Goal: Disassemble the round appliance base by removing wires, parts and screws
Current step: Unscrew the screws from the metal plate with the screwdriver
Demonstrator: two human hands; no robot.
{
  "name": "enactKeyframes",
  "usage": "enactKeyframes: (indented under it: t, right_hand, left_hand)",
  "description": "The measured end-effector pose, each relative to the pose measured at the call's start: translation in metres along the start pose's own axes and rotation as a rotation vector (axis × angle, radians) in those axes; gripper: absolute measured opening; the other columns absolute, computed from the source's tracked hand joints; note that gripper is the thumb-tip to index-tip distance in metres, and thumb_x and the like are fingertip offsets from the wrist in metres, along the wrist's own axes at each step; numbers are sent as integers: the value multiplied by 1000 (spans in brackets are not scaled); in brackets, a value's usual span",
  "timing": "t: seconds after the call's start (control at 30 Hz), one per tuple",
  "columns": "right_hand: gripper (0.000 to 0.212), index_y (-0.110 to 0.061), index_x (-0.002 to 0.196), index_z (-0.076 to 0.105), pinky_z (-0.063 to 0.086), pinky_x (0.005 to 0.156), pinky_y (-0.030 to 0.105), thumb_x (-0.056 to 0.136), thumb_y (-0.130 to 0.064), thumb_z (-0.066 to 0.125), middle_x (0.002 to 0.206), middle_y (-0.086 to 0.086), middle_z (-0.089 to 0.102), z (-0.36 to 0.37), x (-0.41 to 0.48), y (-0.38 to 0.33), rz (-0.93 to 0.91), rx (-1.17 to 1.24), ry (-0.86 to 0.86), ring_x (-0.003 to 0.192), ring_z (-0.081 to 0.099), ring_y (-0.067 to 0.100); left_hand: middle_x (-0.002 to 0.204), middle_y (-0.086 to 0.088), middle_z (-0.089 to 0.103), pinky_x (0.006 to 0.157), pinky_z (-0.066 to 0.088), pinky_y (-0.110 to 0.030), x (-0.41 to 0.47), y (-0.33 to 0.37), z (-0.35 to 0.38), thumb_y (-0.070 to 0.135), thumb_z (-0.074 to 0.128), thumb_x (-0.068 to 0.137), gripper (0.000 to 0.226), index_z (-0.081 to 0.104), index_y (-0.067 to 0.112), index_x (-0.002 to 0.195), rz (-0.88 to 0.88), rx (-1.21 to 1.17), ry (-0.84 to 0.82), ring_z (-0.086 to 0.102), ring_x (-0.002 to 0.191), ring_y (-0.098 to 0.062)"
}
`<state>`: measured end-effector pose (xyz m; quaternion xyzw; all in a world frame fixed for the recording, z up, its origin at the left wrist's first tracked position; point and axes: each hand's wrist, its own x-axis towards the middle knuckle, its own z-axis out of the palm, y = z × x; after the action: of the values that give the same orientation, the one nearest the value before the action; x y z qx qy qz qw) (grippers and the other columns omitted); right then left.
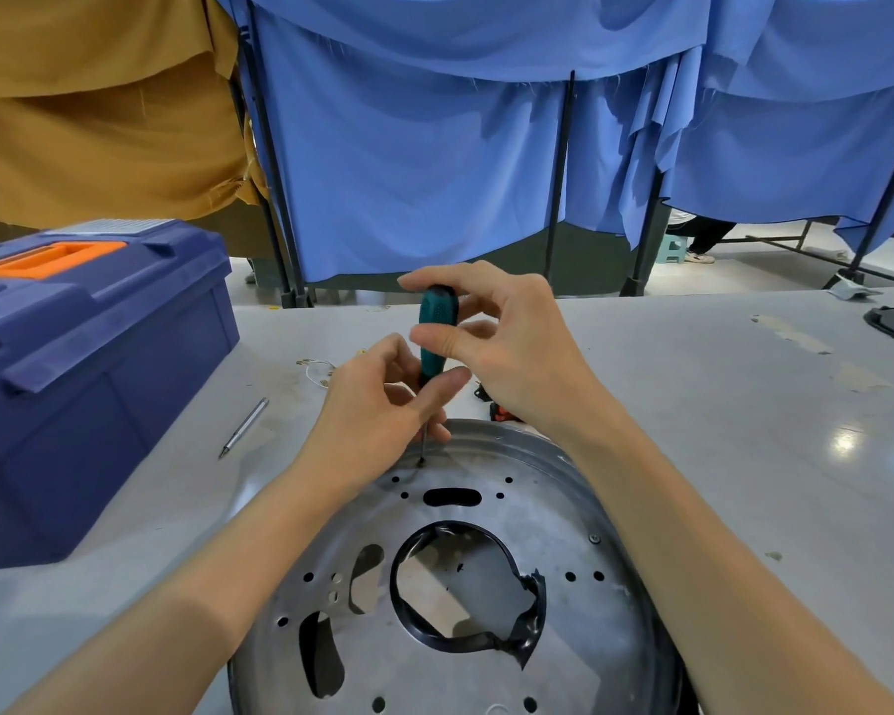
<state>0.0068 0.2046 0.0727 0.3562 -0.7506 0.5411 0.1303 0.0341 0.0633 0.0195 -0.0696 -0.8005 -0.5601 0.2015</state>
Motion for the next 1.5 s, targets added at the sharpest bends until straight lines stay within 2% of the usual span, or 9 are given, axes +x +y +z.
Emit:
enactKeyframes:
  t: [0.2, 0.4, 0.53, 0.7, 0.83, 1.03, 1.17, 1.37, 1.5]
  right_hand:
    - [40, -8, 117, 65, 56, 82, 23, 85, 15, 56, 100, 8, 70, -3, 1, 2, 22, 71, -14, 88, 69, 15]
    - [29, -26, 113, 69, 50, 76, 12, 84, -20, 73, 105, 1, 61, 0, 0, 4, 24, 35, 24, 90, 58, 2]
    - [41, -25, 121, 66, 51, 81, 18, 83, -9, 72, 96, -8, 65, -1, 1, 4, 17, 5, 52, 83, 56, 3]
    - [32, -5, 112, 66, 57, 81, 23, 86, 12, 58, 100, 9, 71, -3, 1, 3, 31, 100, 4, 88, 71, 18]
    - [23, -14, 108, 69, 56, 78, 21, 86, -6, 68, 101, 7, 68, 1, -1, 1, 18, 96, -1, 91, 64, 14]
    - [39, -19, 115, 69, 54, 84, 26, 82, 1, 69, 99, 3, 68, -2, 0, 1, 20, 66, 18, 89, 62, 19]
    - [34, -7, 110, 67, 57, 81, 22, 86, 14, 56, 101, 11, 71, -3, 0, 1, 11, 110, -21, 87, 71, 15]
    - [25, -21, 109, 70, 56, 84, 30, 84, -18, 73, 103, 2, 65, 2, -1, 1, 14, 40, -14, 96, 61, 14]
    - [38, -22, 119, 67, 54, 82, 27, 83, -10, 72, 97, -3, 66, 0, 0, 1, 6, 33, 16, 85, 60, 13]
  left_hand:
    - [76, -13, 70, 62, 60, -39, -1, -1, 1, 30, 46, 98, 17, 60, 20, 100, 51, -6, -38, 71, 62, -28]
    - [70, -8, 71, 67, 61, -44, 0, 0, 1, 34, 62, 89, 22, 60, 12, 90, 21, 30, -5, 72, 61, -24]
    - [69, -9, 71, 64, 60, -49, -2, 2, 1, 49, 63, 75, 41, 54, 10, 84, 29, 14, 15, 71, 59, -27]
    - [70, -8, 71, 67, 61, -44, -1, -1, 3, 28, 47, 98, 20, 61, 14, 94, 42, 13, -36, 71, 63, -28]
    - [69, -7, 71, 67, 60, -40, 0, -1, 3, 23, 55, 96, 15, 62, 10, 94, 37, 47, 1, 71, 60, -24]
    - [64, -13, 70, 60, 60, -46, 0, 1, 1, 49, 68, 72, 44, 47, 10, 75, 17, -10, 24, 70, 57, -32]
    - [68, -12, 70, 61, 60, -44, -1, -1, 1, 49, 55, 81, 37, 60, 14, 87, 20, -69, -13, 70, 60, -33]
    - [66, -9, 71, 65, 61, -43, -1, 2, 1, 50, 60, 77, 54, 57, 1, 98, 22, 17, -5, 71, 59, -26]
    - [65, -12, 70, 61, 59, -42, -1, 1, 0, 50, 60, 78, 51, 53, 1, 88, 34, -26, 3, 70, 58, -30]
